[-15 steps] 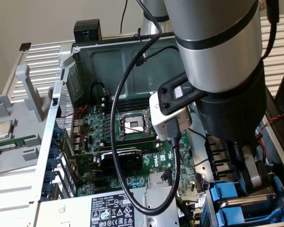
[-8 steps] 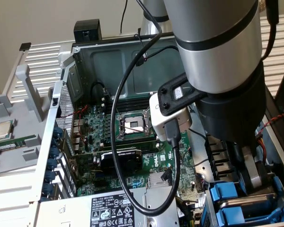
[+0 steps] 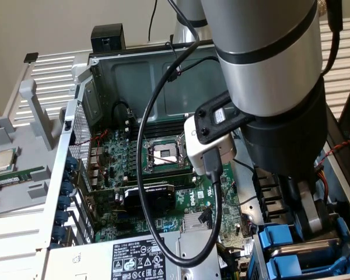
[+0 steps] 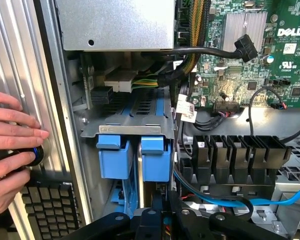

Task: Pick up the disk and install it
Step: 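Insert the second disk wire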

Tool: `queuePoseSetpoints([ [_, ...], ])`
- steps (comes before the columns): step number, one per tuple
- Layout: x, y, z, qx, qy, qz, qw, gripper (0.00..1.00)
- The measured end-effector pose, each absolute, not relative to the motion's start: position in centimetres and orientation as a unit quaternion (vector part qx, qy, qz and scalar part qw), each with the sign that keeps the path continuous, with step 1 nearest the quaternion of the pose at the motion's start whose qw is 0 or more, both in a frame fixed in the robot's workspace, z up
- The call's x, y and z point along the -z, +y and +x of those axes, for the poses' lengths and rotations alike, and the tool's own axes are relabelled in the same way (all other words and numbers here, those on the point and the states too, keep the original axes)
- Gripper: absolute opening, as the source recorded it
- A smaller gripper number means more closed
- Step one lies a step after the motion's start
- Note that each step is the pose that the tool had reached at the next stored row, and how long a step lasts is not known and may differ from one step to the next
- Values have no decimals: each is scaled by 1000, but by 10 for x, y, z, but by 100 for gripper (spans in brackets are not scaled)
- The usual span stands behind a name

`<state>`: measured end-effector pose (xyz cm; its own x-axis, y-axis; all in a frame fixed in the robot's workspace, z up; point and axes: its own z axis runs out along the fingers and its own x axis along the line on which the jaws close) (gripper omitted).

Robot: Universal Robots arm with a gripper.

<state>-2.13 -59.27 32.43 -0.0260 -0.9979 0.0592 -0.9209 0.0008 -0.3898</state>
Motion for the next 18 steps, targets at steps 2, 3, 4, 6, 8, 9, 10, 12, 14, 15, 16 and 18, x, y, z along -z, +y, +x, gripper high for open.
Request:
queuePoseSetpoints([
  [2, -324, -593, -21, 163, 697, -688, 118, 16],
  [3, -324, -593, -21, 163, 697, -688, 118, 16],
  [4, -324, -593, -21, 163, 697, -688, 118, 16],
  [6, -324, -593, -21, 163, 697, -688, 118, 16],
  [8, -324, -593, -21, 164, 697, -688, 118, 16],
  [9, -324, -593, -21, 164, 697, -688, 118, 16],
  [10, -324, -593, -21, 164, 697, -688, 118, 16],
  [12, -324, -593, -21, 164, 697, -688, 118, 16],
  [14, -323, -593, -21, 164, 697, -688, 117, 16],
  [15, -323, -593, -21, 164, 697, -688, 117, 16],
  [16, -323, -593, -21, 164, 697, -688, 117, 16],
  [18, -322, -593, -21, 165, 697, -688, 117, 16],
])
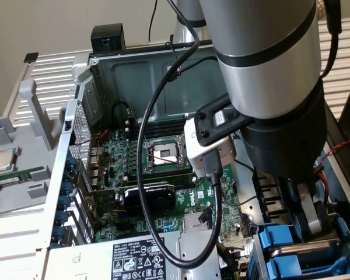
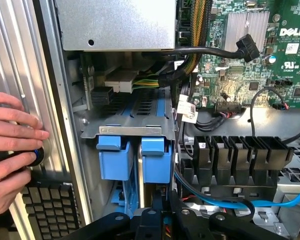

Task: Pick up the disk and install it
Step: 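Insert the second disk wire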

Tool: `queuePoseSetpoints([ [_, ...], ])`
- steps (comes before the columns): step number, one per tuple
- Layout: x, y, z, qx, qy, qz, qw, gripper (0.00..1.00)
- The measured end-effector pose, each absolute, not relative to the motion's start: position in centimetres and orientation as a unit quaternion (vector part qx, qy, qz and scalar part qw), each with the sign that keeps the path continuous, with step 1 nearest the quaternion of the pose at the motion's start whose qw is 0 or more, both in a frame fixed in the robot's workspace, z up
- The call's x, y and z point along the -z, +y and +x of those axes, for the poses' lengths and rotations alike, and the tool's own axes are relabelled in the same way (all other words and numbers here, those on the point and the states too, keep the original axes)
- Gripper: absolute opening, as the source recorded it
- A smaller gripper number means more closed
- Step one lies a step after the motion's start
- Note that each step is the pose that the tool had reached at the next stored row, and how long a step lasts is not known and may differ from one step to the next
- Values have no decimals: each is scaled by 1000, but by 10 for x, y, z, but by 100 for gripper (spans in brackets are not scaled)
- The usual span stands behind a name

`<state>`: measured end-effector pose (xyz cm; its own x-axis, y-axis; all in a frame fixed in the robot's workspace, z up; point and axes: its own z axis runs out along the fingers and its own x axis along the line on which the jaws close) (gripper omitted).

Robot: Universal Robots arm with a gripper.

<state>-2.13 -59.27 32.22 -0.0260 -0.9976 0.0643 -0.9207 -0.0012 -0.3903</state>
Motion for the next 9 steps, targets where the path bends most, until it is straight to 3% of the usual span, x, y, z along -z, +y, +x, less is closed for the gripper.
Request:
queuePoseSetpoints([
  [9, -323, -593, -21, 168, 696, -689, 114, 18],
])
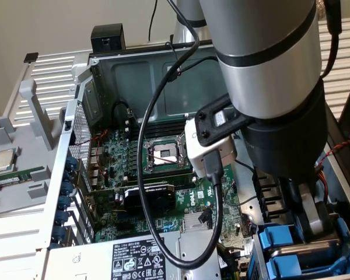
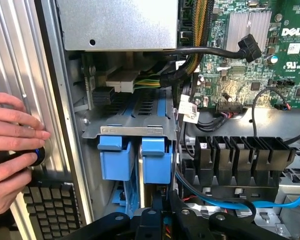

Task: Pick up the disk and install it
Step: 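Insert the second disk wire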

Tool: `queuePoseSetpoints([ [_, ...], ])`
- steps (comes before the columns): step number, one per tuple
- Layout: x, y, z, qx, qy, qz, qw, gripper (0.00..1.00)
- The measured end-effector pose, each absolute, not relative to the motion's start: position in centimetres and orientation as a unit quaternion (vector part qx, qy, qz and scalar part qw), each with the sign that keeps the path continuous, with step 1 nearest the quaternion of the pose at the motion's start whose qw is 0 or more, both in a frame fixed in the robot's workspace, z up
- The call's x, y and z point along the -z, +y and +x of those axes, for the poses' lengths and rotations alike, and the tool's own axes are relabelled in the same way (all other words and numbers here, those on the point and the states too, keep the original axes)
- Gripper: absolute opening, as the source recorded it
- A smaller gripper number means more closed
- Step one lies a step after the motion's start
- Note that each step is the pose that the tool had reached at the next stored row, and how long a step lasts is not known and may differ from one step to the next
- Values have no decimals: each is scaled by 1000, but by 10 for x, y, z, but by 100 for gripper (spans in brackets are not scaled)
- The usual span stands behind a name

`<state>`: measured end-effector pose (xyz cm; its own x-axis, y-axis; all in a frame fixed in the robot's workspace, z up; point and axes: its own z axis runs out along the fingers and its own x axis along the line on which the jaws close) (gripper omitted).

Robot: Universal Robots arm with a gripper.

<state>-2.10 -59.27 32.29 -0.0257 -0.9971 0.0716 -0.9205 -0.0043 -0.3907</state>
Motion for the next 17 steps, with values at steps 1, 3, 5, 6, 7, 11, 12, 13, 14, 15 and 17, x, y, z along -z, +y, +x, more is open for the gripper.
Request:
queuePoseSetpoints([
  [1, -323, -593, -21, 168, 696, -689, 114, 18],
  [3, -324, -593, -21, 169, 696, -689, 113, 25],
  [5, -326, -593, -21, 170, 696, -689, 111, 25],
  [6, -326, -593, -21, 171, 696, -689, 111, 25],
  [7, -328, -593, -21, 171, 695, -689, 110, 25],
  [11, -337, -592, -21, 176, 694, -690, 105, 25],
  [12, -340, -592, -21, 178, 694, -690, 104, 25],
  [13, -344, -592, -21, 179, 694, -690, 103, 25],
  [14, -347, -592, -21, 179, 694, -690, 102, 25],
  [15, -350, -592, -21, 180, 694, -690, 101, 25],
  [17, -356, -592, -21, 183, 693, -690, 99, 25],
])
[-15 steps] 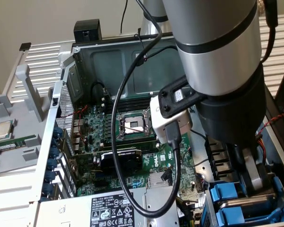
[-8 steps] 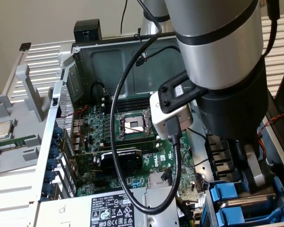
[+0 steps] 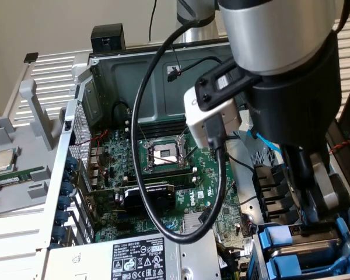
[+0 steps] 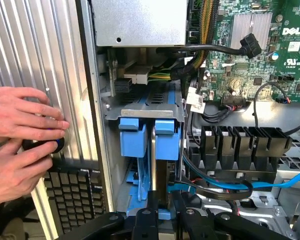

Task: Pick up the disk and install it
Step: 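Insert the second disk wire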

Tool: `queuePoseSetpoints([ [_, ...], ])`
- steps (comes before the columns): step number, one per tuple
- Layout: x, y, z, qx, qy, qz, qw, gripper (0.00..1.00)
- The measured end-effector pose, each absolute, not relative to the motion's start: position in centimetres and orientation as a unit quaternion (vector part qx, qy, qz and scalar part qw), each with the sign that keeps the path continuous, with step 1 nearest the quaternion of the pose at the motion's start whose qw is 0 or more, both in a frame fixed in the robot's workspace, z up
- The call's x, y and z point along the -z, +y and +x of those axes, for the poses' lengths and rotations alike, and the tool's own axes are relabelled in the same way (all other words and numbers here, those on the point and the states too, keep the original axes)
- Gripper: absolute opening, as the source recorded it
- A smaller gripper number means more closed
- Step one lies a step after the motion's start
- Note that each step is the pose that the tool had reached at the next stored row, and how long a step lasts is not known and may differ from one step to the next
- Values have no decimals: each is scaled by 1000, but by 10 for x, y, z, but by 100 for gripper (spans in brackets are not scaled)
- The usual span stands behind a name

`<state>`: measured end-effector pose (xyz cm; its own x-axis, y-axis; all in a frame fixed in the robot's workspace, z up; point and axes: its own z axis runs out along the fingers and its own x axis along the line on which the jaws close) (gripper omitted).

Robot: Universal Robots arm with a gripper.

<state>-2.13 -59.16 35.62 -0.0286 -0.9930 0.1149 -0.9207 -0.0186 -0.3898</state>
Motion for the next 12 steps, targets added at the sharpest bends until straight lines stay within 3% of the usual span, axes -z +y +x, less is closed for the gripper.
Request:
queuePoseSetpoints([
  [12, -363, -591, -21, 187, 692, -690, 94, 25],
])
